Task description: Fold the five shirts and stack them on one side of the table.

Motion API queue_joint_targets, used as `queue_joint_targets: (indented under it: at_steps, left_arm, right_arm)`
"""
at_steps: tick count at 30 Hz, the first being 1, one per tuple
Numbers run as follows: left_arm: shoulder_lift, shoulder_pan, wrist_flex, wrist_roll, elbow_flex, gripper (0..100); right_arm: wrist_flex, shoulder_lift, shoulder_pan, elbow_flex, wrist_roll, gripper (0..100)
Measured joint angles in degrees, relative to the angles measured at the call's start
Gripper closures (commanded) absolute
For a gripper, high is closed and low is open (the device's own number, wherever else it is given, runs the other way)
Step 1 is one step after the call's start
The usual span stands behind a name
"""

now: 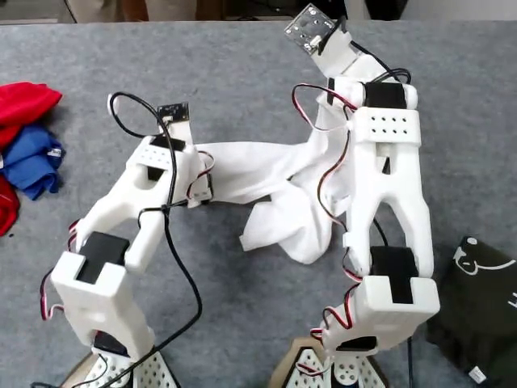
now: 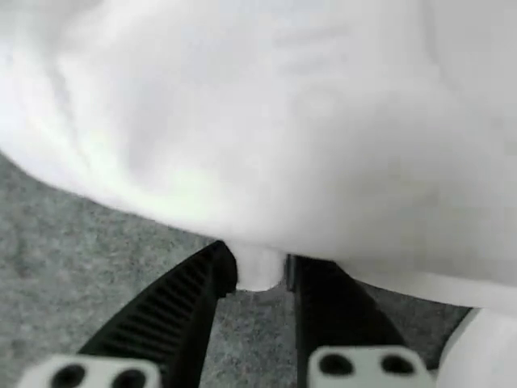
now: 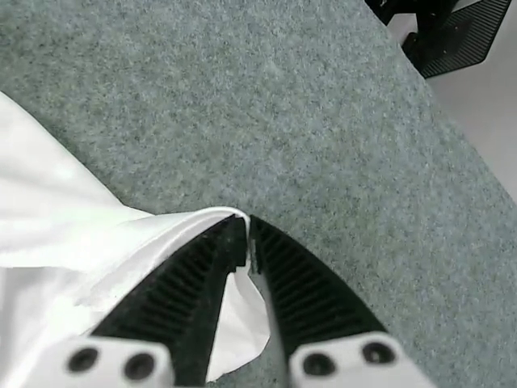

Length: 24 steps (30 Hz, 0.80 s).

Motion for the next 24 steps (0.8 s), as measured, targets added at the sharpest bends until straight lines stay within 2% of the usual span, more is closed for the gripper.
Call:
queue_joint_targets:
  at_steps: [7, 10, 16, 24]
  left_arm:
    - [1.1, 0.0, 0.1, 0.0, -1.8, 98]
    - [1.3, 0.0, 2.5, -0.1, -3.7, 98]
    - [1.4, -0.2, 16.7, -0.1, -16.8, 98]
    - [1.4, -0.2, 39.5, -4.7, -51.3, 98]
  right_arm:
    - [0.0, 0.0, 0.0, 0.0, 0.0, 99.4]
    - [0.0, 0.0, 0.0, 0.0, 0.0, 99.4]
    - [1.4, -0.2, 0.0, 0.0, -0.4, 99.4]
    - [9.5, -11.8, 0.0, -5.5, -2.9, 99.4]
